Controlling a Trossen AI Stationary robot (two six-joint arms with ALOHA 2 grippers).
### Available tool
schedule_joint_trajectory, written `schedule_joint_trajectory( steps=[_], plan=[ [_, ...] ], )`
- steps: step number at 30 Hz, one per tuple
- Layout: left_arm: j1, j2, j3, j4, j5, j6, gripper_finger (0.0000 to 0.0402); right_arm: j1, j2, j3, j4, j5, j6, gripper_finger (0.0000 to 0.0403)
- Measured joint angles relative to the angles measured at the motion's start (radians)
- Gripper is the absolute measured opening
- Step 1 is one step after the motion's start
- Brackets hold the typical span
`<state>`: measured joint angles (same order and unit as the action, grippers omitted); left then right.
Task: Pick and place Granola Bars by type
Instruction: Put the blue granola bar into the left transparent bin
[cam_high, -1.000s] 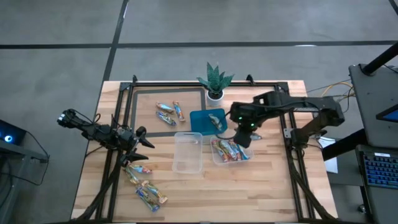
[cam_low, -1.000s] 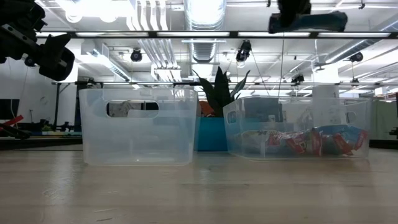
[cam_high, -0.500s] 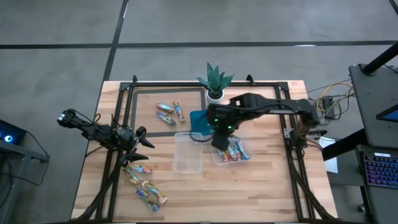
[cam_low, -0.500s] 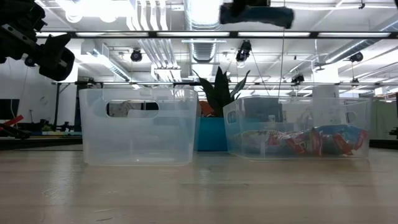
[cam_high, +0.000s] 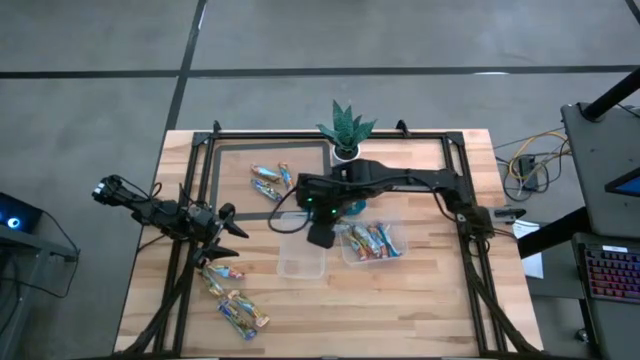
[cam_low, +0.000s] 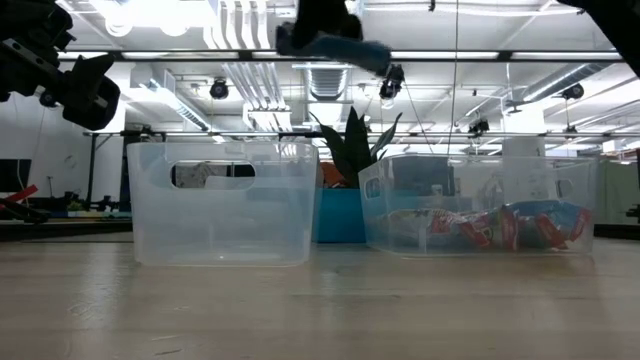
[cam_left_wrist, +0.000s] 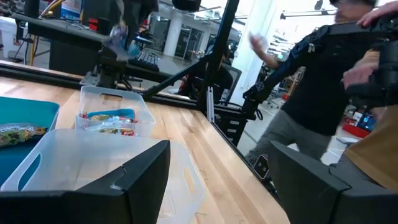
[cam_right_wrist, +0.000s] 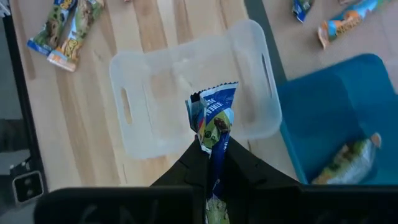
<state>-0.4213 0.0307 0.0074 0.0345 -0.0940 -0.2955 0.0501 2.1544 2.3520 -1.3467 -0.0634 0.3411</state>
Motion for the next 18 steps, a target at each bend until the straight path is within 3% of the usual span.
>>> schedule_joint_trajectory(
  steps=[18],
  plan=[
    [0.0, 0.0, 0.0, 0.0, 0.0, 0.0, 0.025, -0.014, 0.161, -0.003, 0.233, 0.041, -0.135, 0.0017]
  ],
)
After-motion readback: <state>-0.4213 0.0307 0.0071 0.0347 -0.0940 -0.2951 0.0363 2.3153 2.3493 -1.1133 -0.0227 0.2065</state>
